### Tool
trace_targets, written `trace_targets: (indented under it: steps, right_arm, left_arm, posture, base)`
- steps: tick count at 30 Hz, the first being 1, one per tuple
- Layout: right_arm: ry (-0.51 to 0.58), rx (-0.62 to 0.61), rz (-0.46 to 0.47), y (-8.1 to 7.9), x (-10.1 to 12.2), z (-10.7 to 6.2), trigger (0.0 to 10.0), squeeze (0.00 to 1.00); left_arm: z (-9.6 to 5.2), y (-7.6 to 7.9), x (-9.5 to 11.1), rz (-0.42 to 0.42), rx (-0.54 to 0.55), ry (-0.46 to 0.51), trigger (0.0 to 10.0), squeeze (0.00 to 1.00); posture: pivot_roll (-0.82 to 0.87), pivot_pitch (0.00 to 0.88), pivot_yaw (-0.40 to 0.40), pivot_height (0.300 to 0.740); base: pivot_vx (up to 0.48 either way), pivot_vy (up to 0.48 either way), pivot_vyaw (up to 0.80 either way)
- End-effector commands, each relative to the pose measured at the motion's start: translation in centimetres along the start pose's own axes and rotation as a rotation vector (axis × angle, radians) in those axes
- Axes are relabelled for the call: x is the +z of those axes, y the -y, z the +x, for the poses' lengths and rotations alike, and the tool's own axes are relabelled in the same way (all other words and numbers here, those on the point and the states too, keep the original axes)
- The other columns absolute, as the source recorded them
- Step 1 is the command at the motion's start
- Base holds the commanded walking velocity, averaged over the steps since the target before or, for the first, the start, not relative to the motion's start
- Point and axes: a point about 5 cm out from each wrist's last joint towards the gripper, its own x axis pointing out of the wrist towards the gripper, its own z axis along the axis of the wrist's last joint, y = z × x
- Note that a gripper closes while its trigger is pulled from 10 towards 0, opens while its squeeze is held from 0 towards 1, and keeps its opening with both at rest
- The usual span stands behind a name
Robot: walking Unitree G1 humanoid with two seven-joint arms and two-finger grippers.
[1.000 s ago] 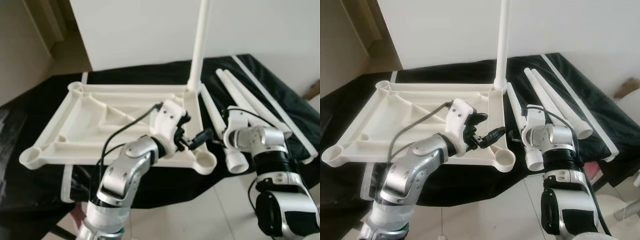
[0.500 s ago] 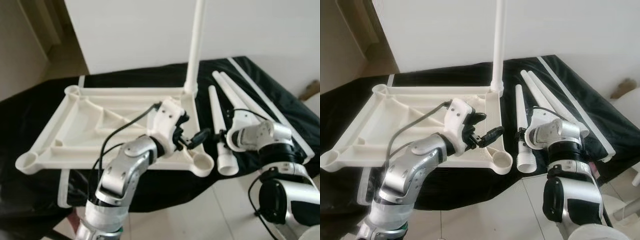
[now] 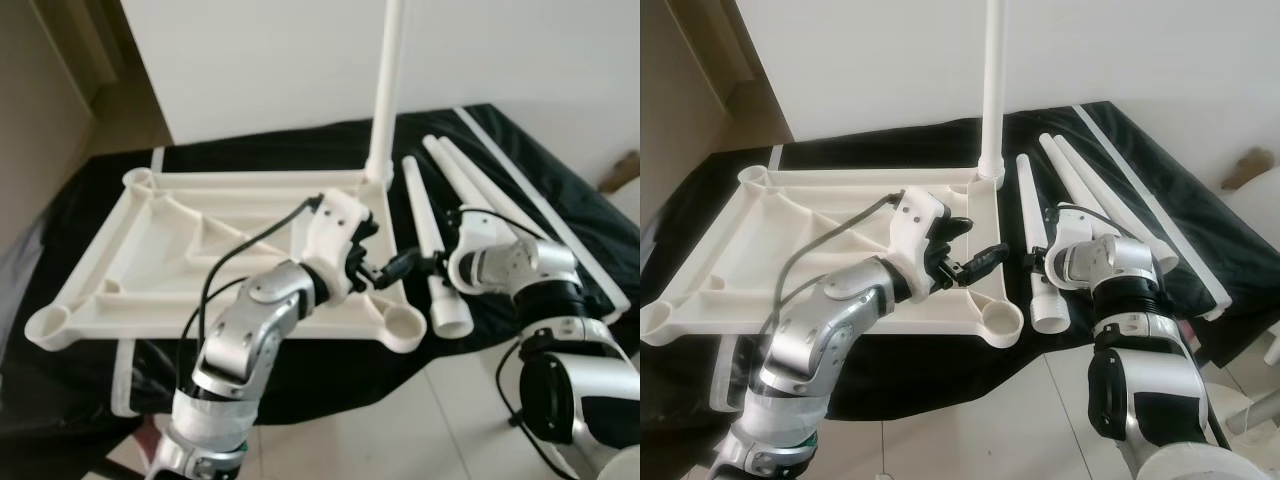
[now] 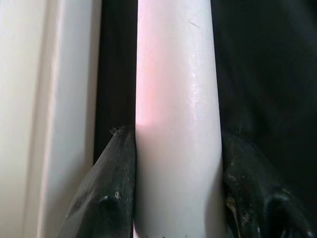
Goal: Building children table
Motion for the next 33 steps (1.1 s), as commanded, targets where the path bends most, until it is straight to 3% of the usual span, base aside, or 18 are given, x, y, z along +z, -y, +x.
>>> trace_targets:
  steps: [1, 2, 3, 5, 8, 10, 11, 12, 15, 20, 23, 24, 25, 27, 29, 30, 32, 33]
  right_arm:
    - [0.085, -0.014, 0.015, 0.1, 1.1, -0.4, 10.0, 0.0]
    - [0.085, -0.014, 0.015, 0.1, 1.1, -0.4, 10.0, 0.0]
    - [0.187, -0.028, 0.032, 0.2, 2.0, -0.9, 10.0, 0.0]
    - [0.187, -0.028, 0.032, 0.2, 2.0, -0.9, 10.0, 0.0]
    - [0.336, -0.066, 0.119, 0.2, 2.5, -1.7, 10.0, 0.0]
    - [0.336, -0.066, 0.119, 0.2, 2.5, -1.7, 10.0, 0.0]
    - [0.404, -0.07, 0.161, 0.2, 2.5, -2.1, 10.0, 0.0]
    - [0.468, -0.05, 0.204, -0.2, 2.2, -2.6, 10.0, 0.0]
    - [0.541, -0.03, 0.213, -0.7, 1.6, -3.1, 10.0, 0.0]
    - [0.588, 0.016, 0.189, -1.3, 0.1, -3.3, 10.0, 0.0]
    - [0.63, 0.082, 0.235, -1.9, -0.9, -3.7, 10.0, 0.0]
    - [0.681, 0.105, 0.208, -2.2, -0.9, -4.2, 4.2, 0.0]
    - [0.681, 0.105, 0.208, -2.2, -0.9, -4.2, 4.2, 0.0]
    - [0.73, 0.123, 0.117, -3.1, -0.8, -4.8, 0.4, 0.0]
    - [0.766, 0.131, -0.035, -4.3, -0.6, -5.3, 0.4, 0.0]
    - [0.779, 0.147, -0.083, -5.0, -0.5, -5.5, 4.3, 0.0]
    - [0.788, 0.16, -0.105, -5.4, -0.4, -5.6, 4.3, 0.0]
    - [0.811, 0.196, -0.121, -6.1, -0.1, -5.9, 10.0, 0.0]
  left_arm:
    - [0.0, -0.9, 0.1, -0.013, 0.083, -0.009, 10.0, 0.0]
    - [0.0, -0.9, 0.1, -0.013, 0.083, -0.009, 10.0, 0.0]
    - [0.1, -1.4, 0.1, -0.019, 0.097, -0.02, 10.0, 0.0]
    - [0.1, -1.4, 0.1, -0.019, 0.097, -0.02, 10.0, 0.0]
    - [0.4, -3.0, -0.1, -0.014, 0.173, -0.049, 10.0, 0.0]
    - [0.4, -3.0, -0.1, -0.014, 0.173, -0.049, 10.0, 0.0]
    - [0.5, -3.8, -0.2, -0.009, 0.223, -0.063, 10.0, 0.0]
    - [0.6, -4.6, -0.3, -0.017, 0.277, -0.072, 10.0, 0.0]
    - [0.7, -5.5, -0.6, -0.049, 0.324, -0.081, 10.0, 0.0]
    - [0.8, -6.9, -1.3, -0.065, 0.387, -0.113, 10.0, 0.0]
    - [1.1, -8.3, -1.2, -0.047, 0.438, -0.124, 10.0, 0.0]
    - [1.3, -8.8, -0.8, -0.021, 0.468, -0.129, 10.0, 0.0]
    - [1.3, -8.8, -0.8, -0.021, 0.468, -0.129, 10.0, 0.0]
    - [1.7, -9.5, -0.1, 0.014, 0.493, -0.127, 10.0, 0.0]
    - [2.2, -10.2, 1.0, 0.064, 0.482, -0.11, 10.0, 0.0]
    - [2.5, -10.4, 1.7, 0.112, 0.482, -0.102, 10.0, 0.0]
    - [2.8, -10.6, 2.2, 0.143, 0.485, -0.097, 10.0, 0.0]
    - [3.3, -10.6, 3.2, 0.178, 0.478, -0.079, 10.0, 0.0]
  posture:
    - [0.05, 0.0, 0.032, 0.74]
    - [0.05, 0.0, 0.032, 0.74]
    - [0.06, 0.0, 0.029, 0.74]
    - [0.06, 0.0, 0.029, 0.74]
    - [0.06, 0.0, 0.018, 0.74]
    - [0.06, 0.0, 0.018, 0.74]
    - [0.06, 0.0, 0.018, 0.74]
    - [0.05, 0.0, 0.022, 0.74]
    - [0.05, 0.0, 0.022, 0.74]
    - [0.03, 0.0, 0.024, 0.74]
    - [0.03, 0.0, 0.027, 0.74]
    - [0.03, 0.0, 0.027, 0.74]
    - [0.03, 0.0, 0.027, 0.74]
    - [0.02, 0.0, 0.03, 0.74]
    - [0.02, 0.0, 0.03, 0.74]
    - [0.02, 0.0, 0.026, 0.74]
    - [0.02, 0.0, 0.025, 0.74]
    - [0.02, 0.0, 0.024, 0.74]
  base:
    - [0.0, 0.0, 0.0]
    - [0.0, 0.0, 0.0]
    - [0.0, 0.0, 0.0]
    - [0.0, 0.0, 0.0]
    - [0.0, 0.0, 0.0]
    - [0.0, 0.0, 0.0]
    - [0.0, 0.0, 0.0]
    - [0.0, 0.0, 0.0]
    - [0.0, 0.0, 0.0]
    - [0.0, 0.0, 0.0]
    - [0.0, 0.0, 0.0]
    - [0.0, 0.0, 0.0]
    - [0.0, 0.0, 0.0]
    - [0.0, 0.0, 0.0]
    - [0.0, 0.0, 0.0]
    - [0.0, 0.0, 0.0]
    - [0.0, 0.0, 0.0]
    - [0.0, 0.0, 0.0]
